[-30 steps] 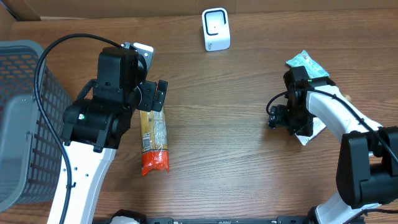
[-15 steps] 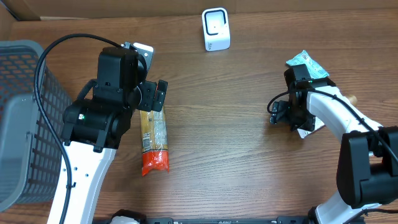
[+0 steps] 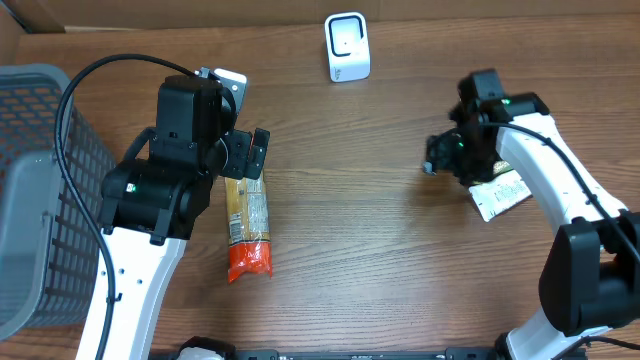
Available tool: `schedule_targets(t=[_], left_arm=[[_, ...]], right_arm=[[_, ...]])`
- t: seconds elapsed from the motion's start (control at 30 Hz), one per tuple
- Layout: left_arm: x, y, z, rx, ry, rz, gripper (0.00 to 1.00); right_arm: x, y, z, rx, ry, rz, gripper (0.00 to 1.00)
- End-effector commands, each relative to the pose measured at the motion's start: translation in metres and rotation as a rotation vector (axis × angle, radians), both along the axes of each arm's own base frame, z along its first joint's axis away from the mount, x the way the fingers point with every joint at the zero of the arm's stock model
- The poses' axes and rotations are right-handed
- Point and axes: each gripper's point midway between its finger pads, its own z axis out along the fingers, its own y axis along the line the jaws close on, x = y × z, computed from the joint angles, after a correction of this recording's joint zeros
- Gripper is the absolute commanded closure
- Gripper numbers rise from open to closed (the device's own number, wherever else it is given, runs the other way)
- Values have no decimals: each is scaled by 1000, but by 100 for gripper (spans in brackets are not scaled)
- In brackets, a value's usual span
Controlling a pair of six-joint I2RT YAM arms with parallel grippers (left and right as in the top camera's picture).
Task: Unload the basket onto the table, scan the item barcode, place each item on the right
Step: 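Swing the right gripper left to the spaghetti package and grasp it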
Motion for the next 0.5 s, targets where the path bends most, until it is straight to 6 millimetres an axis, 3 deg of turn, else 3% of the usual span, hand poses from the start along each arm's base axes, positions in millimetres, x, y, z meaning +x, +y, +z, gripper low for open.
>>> schedule_targets(t=[0.0,0.2,0.23,0.47], left_arm=[[1,1,3,17,-7,-5,0],[1,1,3,17,-7,-5,0],[1,1,3,17,-7,-5,0],[1,1,3,17,-7,-5,1]], right_arm=[[-1,64,32,134,-68,167,20],[3,140,56,192,-215,313,23],[7,161,57,192,-269,341,25],[21,234,42,275,-402,434,25]])
